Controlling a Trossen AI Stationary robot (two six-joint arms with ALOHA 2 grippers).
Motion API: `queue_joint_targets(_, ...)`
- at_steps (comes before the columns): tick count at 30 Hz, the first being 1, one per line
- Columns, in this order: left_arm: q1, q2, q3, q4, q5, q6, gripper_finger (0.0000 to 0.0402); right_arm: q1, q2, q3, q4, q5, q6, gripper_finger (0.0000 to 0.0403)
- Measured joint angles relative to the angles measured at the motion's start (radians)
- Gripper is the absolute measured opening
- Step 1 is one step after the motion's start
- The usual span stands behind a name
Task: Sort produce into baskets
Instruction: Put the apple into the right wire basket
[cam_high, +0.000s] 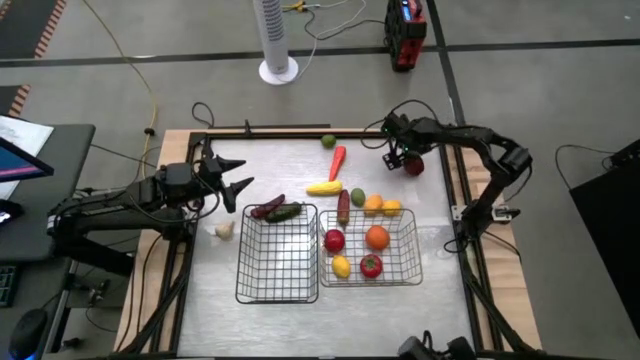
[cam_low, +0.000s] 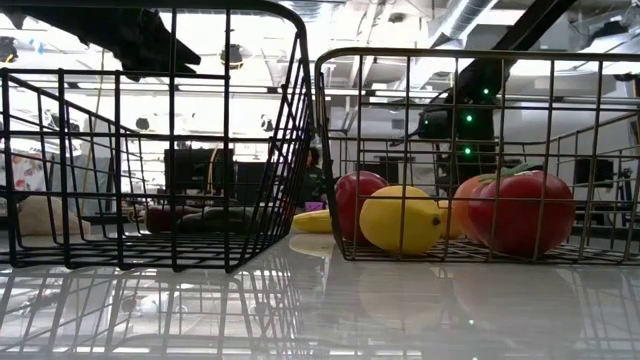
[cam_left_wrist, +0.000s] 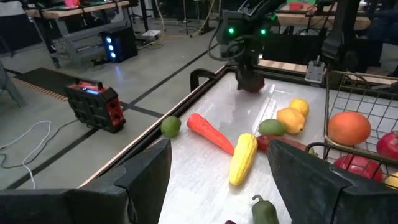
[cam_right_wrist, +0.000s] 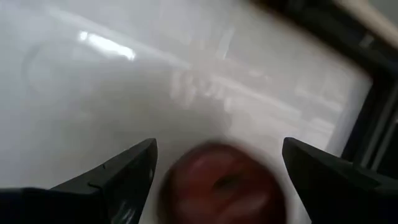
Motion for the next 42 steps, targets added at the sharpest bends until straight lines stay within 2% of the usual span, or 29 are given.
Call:
queue_joint_targets(9,0.0,0.0,0.0,-0.002,0.0,0.0,0.0256,0.054,-0.05,0.0,-0.077,0.001,-0.006,0.0372)
queue_joint_targets(18,0.0,0.0,0.0,-0.003,0.0,-0.001,0.0256,0.024,-0.116,0.0,-0.118,0.001,-0.059,0.0372)
queue_joint_targets(26,0.0,0.0,0.0,-0.003,0.001,-0.011,0.0256,-0.009,-0.101,-0.036,-0.169,-0.083,-0.052,0.0372)
queue_joint_targets(32,0.0,0.0,0.0,-0.003,0.002,-0.011,0.0256,-0.009,-0.101,-0.051,-0.169,-0.096,-0.05,0.0371)
queue_joint_targets(37,0.0,0.0,0.0,-0.003,0.003,-0.011,0.0256,-0.009,-0.101,-0.052,-0.151,-0.098,-0.074,0.0345)
queue_joint_targets(42,0.0,0.0,0.0,-0.003,0.003,-0.015,0.0256,0.013,-0.106,-0.006,-0.226,-0.117,-0.1,0.032)
